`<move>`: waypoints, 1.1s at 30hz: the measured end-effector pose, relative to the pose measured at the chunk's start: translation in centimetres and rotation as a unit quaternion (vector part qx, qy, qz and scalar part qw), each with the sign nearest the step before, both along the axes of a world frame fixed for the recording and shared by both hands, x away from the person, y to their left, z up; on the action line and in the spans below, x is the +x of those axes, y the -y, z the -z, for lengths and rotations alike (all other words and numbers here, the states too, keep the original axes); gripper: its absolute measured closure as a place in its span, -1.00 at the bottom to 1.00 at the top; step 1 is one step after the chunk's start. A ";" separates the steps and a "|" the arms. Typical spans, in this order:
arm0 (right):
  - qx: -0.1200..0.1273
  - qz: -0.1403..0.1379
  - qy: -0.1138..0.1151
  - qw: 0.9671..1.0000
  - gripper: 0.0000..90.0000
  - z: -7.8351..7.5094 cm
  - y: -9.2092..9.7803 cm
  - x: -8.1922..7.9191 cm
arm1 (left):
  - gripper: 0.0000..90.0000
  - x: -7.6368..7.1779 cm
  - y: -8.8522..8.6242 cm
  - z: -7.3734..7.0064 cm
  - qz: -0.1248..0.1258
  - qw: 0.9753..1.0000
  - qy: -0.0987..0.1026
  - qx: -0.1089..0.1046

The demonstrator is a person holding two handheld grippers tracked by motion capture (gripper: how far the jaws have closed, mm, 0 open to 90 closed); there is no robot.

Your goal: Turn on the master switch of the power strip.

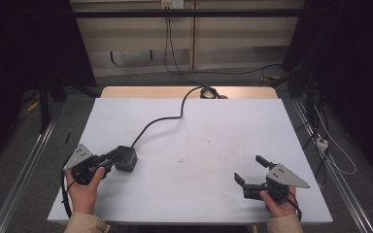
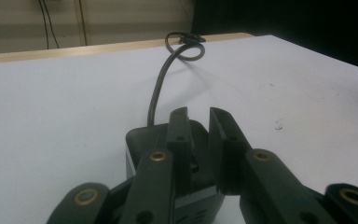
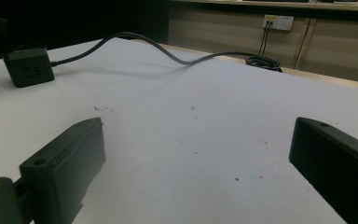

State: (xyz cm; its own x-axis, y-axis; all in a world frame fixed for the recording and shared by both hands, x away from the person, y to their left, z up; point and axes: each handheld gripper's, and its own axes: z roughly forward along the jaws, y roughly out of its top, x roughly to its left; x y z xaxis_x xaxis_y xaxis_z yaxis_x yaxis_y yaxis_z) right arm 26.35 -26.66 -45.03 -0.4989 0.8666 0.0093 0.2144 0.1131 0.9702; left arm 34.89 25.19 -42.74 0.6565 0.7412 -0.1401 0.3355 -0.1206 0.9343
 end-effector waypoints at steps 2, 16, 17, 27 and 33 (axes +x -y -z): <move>0.000 0.000 0.000 1.000 -0.92 0.0 0.0 0.0 | 0.81 0.0 0.0 0.0 0.002 1.000 -0.002 -0.002; -0.003 0.000 0.004 1.000 -0.92 0.0 0.0 0.0 | 0.95 0.2 0.0 0.1 0.007 1.000 -0.011 -0.002; -0.002 0.000 0.004 1.000 -0.92 0.0 0.0 0.0 | 0.97 0.2 0.0 0.1 0.007 1.000 -0.011 -0.001; -0.002 -0.001 0.005 1.000 -0.92 -0.1 0.0 0.0 | 1.00 0.3 0.2 0.2 0.006 1.000 -0.018 0.009; -0.002 -0.001 0.005 1.000 -0.92 -0.1 0.0 0.0 | 1.00 0.4 0.2 0.3 0.000 1.000 -0.018 0.010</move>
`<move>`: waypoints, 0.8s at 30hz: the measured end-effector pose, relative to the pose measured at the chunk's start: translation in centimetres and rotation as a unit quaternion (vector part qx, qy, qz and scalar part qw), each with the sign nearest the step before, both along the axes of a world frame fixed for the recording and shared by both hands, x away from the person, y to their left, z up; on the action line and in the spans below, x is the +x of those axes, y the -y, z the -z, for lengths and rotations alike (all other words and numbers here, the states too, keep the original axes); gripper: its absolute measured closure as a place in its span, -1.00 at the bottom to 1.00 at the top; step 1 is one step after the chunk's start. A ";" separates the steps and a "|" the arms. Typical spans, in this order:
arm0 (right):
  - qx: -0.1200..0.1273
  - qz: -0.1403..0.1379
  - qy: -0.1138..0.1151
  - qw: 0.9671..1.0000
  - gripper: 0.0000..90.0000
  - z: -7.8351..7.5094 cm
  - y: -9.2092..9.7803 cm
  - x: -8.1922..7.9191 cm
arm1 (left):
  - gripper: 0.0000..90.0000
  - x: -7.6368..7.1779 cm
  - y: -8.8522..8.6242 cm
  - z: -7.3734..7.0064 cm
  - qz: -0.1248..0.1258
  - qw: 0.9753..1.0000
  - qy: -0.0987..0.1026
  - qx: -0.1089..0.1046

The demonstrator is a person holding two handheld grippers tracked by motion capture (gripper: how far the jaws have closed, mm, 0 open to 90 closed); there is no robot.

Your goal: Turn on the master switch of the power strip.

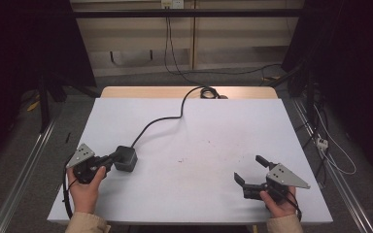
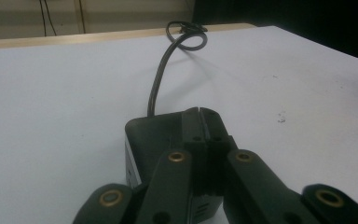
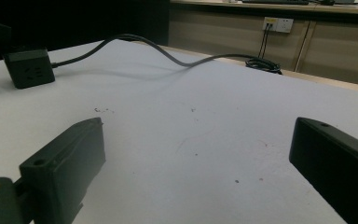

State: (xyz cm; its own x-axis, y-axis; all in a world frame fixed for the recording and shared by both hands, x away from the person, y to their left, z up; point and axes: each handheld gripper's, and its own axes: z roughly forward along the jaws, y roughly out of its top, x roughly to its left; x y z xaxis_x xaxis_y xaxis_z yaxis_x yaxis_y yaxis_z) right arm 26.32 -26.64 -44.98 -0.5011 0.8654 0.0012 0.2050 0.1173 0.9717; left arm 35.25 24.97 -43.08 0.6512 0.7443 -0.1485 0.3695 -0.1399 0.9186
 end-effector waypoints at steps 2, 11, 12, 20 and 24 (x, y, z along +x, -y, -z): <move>0.000 0.000 0.000 1.000 -0.92 0.0 0.0 0.0 | 1.00 0.0 0.1 0.0 0.000 1.000 -0.001 0.001; 0.000 -0.001 0.000 1.000 -0.92 0.0 0.0 0.0 | 1.00 0.1 0.2 0.1 -0.003 1.000 -0.003 0.004; 0.001 -0.002 0.000 1.000 -0.92 0.0 0.0 0.0 | 1.00 0.1 0.2 0.1 -0.004 1.000 -0.002 0.006; 0.000 -0.002 0.000 1.000 -0.92 0.0 0.0 0.0 | 1.00 0.1 0.2 0.2 -0.007 1.000 -0.003 0.007; 0.000 -0.002 0.000 1.000 -0.92 0.0 0.0 0.0 | 1.00 0.1 0.2 0.3 -0.007 1.000 -0.005 0.009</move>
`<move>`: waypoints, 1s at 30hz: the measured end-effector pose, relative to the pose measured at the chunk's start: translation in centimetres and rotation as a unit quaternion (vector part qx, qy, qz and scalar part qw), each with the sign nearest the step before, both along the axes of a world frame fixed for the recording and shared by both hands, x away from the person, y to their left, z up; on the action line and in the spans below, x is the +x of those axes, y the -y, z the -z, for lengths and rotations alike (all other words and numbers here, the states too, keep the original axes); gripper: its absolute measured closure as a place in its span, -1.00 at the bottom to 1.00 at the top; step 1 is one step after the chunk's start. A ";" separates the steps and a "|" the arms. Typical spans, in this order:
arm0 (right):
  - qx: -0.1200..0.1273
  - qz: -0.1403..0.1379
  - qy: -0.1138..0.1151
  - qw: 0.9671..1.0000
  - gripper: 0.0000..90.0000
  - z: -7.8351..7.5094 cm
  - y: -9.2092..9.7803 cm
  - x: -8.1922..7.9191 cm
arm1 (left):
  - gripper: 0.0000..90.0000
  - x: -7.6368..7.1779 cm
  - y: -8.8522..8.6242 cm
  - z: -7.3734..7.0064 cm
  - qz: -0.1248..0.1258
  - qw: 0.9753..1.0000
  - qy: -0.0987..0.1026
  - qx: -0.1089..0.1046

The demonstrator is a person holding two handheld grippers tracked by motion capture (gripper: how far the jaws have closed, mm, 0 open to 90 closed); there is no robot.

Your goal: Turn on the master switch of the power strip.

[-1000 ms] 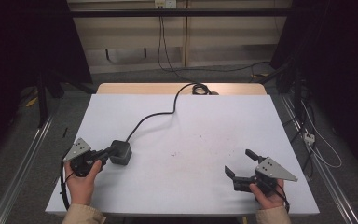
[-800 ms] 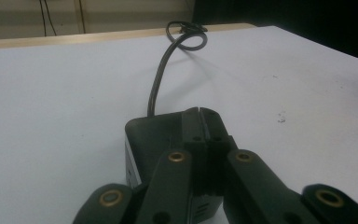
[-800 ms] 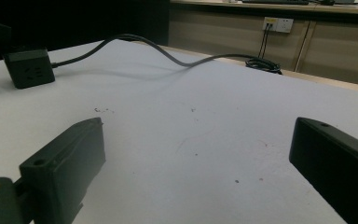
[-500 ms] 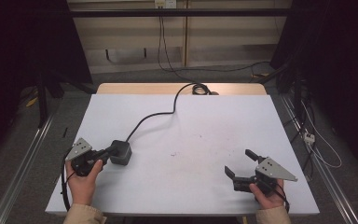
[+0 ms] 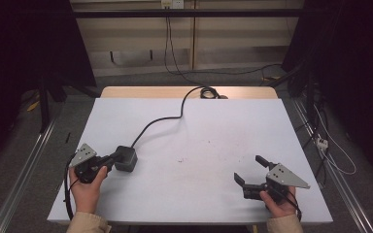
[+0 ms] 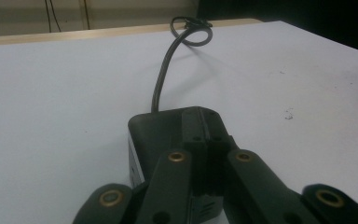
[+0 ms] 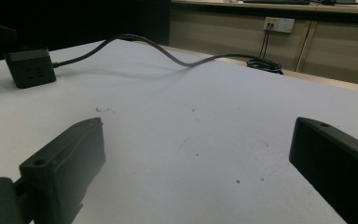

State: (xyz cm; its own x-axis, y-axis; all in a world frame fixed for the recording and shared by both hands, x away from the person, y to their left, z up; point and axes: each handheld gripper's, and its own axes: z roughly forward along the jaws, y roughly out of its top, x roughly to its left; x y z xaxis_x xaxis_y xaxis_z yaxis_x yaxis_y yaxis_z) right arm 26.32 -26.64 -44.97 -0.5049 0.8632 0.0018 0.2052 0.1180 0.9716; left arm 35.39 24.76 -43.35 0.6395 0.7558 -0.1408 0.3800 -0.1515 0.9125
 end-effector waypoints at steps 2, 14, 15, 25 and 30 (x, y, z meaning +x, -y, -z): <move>0.001 -0.001 0.000 1.000 -0.92 0.0 0.0 0.0 | 1.00 0.0 -0.1 0.0 0.000 1.000 0.000 0.001; 0.002 0.000 0.000 1.000 -0.92 0.0 0.0 0.0 | 1.00 0.0 -0.1 0.1 -0.002 1.000 0.000 0.000; 0.002 0.001 0.000 1.000 -0.92 0.0 0.0 0.0 | 1.00 0.0 -0.1 0.1 -0.002 1.000 0.000 0.000; 0.002 0.000 0.000 1.000 -0.92 0.0 0.0 0.0 | 1.00 0.0 -0.1 0.2 -0.002 1.000 0.001 0.000; 0.002 0.000 -0.001 1.000 -0.92 0.0 0.0 0.0 | 1.00 0.0 -0.1 0.2 -0.002 1.000 0.001 0.001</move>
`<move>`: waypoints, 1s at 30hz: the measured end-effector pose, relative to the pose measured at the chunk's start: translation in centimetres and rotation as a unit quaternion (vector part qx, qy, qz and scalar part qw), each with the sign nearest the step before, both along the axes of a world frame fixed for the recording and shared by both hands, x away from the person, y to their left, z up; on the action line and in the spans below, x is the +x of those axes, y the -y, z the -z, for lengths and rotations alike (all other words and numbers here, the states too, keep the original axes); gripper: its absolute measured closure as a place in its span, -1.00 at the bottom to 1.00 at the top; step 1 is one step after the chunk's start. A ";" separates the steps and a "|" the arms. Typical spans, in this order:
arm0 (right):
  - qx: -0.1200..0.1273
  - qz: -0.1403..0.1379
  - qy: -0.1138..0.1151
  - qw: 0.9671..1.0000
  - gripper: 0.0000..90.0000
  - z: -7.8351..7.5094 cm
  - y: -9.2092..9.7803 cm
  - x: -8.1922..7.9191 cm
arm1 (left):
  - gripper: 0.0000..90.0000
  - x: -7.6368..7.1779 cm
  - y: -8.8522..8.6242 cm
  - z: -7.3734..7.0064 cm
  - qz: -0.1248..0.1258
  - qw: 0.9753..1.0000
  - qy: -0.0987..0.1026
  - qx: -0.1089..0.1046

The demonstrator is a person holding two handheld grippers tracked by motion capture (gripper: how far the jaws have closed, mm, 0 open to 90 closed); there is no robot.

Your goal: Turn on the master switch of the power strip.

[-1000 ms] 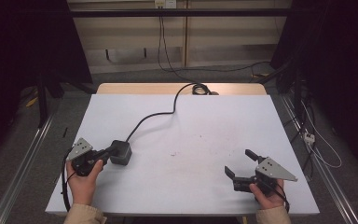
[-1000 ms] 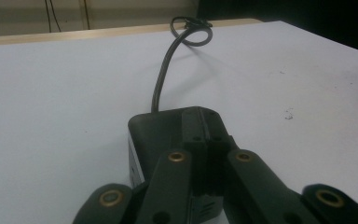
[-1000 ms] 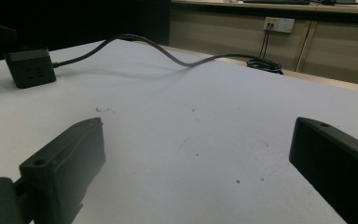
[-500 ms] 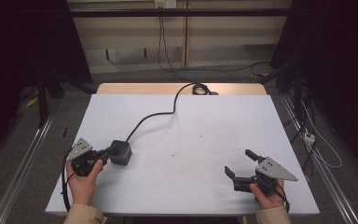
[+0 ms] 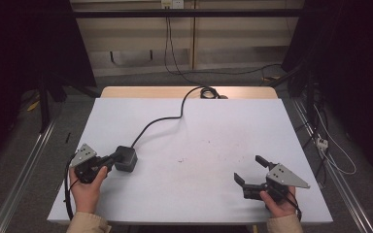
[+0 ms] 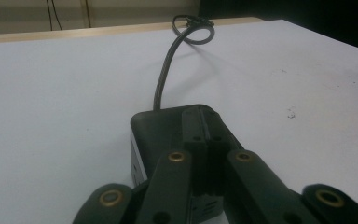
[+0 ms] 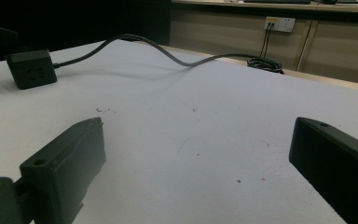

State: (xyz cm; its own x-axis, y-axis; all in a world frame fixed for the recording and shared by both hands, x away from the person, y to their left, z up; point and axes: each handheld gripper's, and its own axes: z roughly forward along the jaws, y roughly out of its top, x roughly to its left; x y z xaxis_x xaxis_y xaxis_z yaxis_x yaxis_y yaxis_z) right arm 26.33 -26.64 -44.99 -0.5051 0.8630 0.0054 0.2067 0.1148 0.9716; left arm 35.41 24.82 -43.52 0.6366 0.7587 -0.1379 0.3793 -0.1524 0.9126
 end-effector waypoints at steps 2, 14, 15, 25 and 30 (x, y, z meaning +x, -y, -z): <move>0.000 0.000 0.000 1.000 -0.92 0.0 0.0 0.0 | 1.00 0.0 0.0 0.0 0.000 1.000 0.000 0.001; 0.000 -0.003 0.000 1.000 -0.92 0.0 -0.1 0.0 | 1.00 0.0 0.0 0.0 0.000 1.000 0.002 0.005; 0.000 -0.003 0.000 1.000 -0.92 0.0 -0.1 0.0 | 1.00 0.0 0.1 0.0 0.000 1.000 0.002 0.006; 0.000 -0.002 0.001 1.000 -0.92 0.0 -0.1 0.0 | 1.00 0.0 0.1 0.1 0.001 1.000 0.002 0.008; 0.000 -0.002 0.001 1.000 -0.92 0.0 -0.1 0.0 | 1.00 0.0 0.1 0.1 0.000 1.000 0.004 0.008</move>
